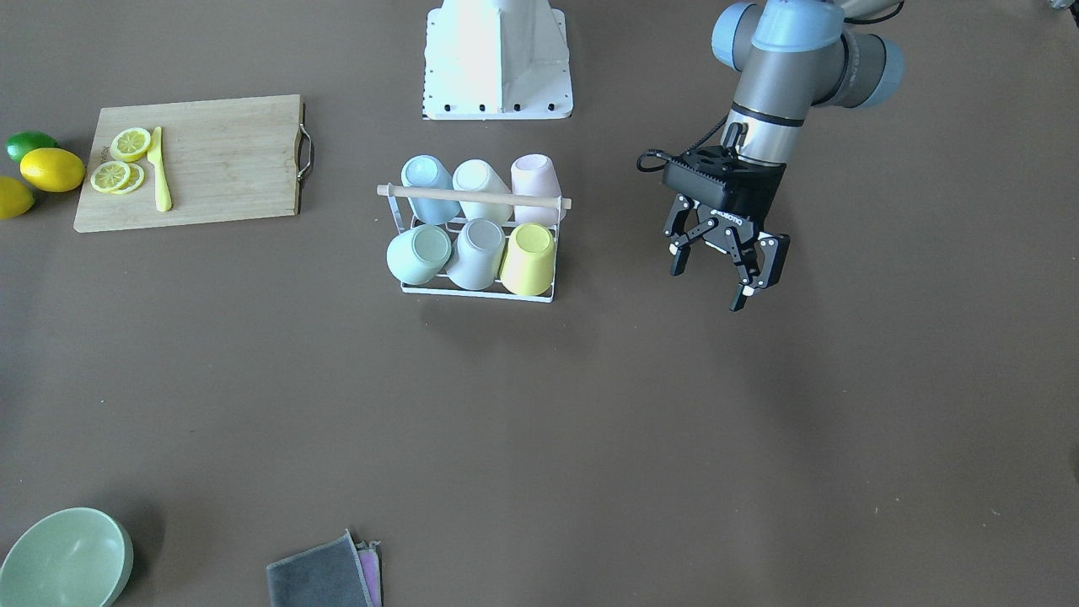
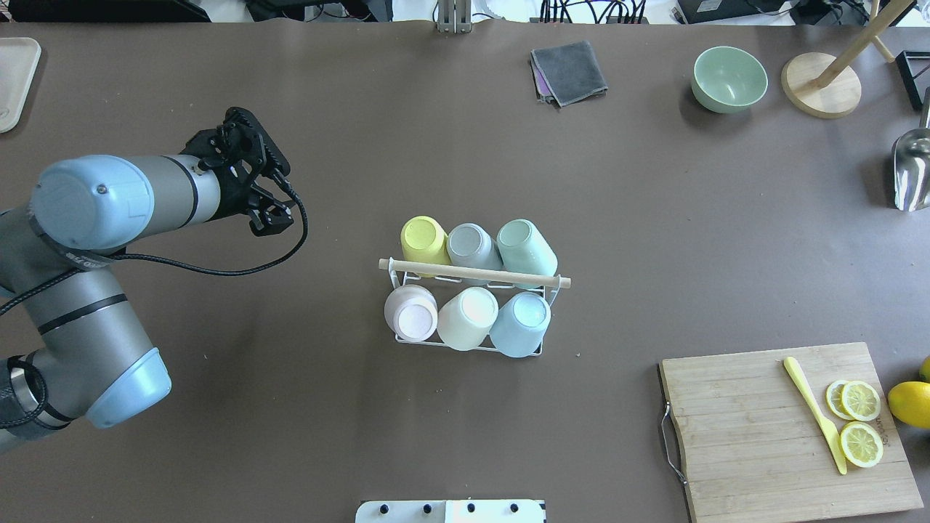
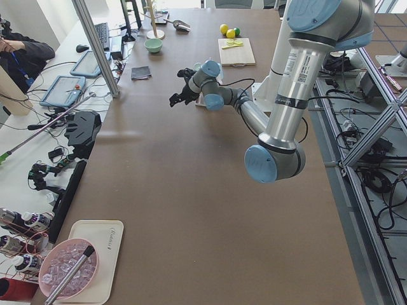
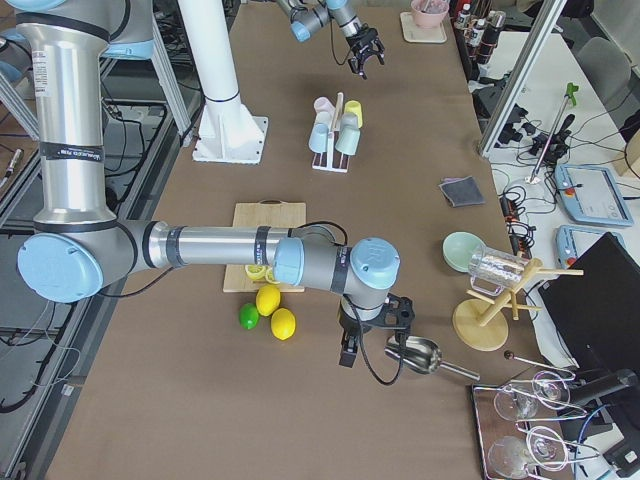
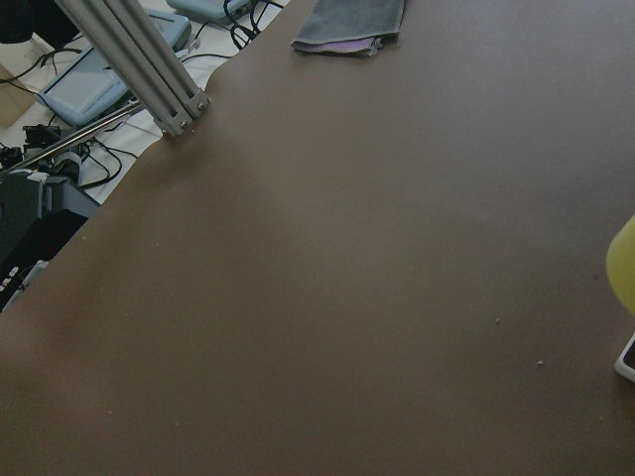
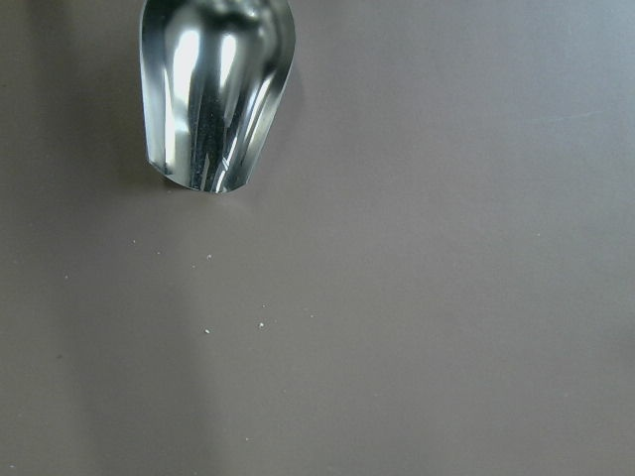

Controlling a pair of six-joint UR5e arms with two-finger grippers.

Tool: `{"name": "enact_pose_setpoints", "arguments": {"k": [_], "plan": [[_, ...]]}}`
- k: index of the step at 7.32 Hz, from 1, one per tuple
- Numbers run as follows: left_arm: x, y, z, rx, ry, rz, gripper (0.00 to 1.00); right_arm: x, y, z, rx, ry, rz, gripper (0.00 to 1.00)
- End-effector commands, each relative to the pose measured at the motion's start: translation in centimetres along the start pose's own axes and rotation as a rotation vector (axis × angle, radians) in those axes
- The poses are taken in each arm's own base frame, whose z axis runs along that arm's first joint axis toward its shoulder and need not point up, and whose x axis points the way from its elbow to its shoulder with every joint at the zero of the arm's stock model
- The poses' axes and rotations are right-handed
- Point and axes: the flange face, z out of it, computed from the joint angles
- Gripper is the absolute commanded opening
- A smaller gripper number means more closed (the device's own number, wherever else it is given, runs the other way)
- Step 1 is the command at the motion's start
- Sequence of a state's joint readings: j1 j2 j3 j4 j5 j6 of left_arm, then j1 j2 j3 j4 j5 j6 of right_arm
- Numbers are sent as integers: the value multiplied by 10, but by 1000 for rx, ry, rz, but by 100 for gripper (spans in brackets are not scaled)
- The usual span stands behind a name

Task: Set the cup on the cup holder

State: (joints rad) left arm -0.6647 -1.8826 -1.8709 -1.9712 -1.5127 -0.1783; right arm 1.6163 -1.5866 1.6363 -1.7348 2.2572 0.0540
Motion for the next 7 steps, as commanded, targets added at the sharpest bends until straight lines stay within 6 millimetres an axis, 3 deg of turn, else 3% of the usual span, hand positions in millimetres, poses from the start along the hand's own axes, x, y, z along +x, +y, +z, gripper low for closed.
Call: {"name": "enact_pose_setpoints", "arguments": {"k": [1,3,4,6,7], "plan": [[-23,41,26,-203,-113,-2,98,1,1,-6,10,10,3,100],[-54,44,22,-209,-157,-35,98,3,6,-5,9,7,2,100],[-82,60,20,-241,-186,-65,98,12,8,-10,22,5,19,100],[-122,80,10,-349,-60,-362,99,24,20,-19,40,-9,42,100],[-158,104,-1,-397,-24,-454,98,22,39,-21,47,-1,35,100]]}}
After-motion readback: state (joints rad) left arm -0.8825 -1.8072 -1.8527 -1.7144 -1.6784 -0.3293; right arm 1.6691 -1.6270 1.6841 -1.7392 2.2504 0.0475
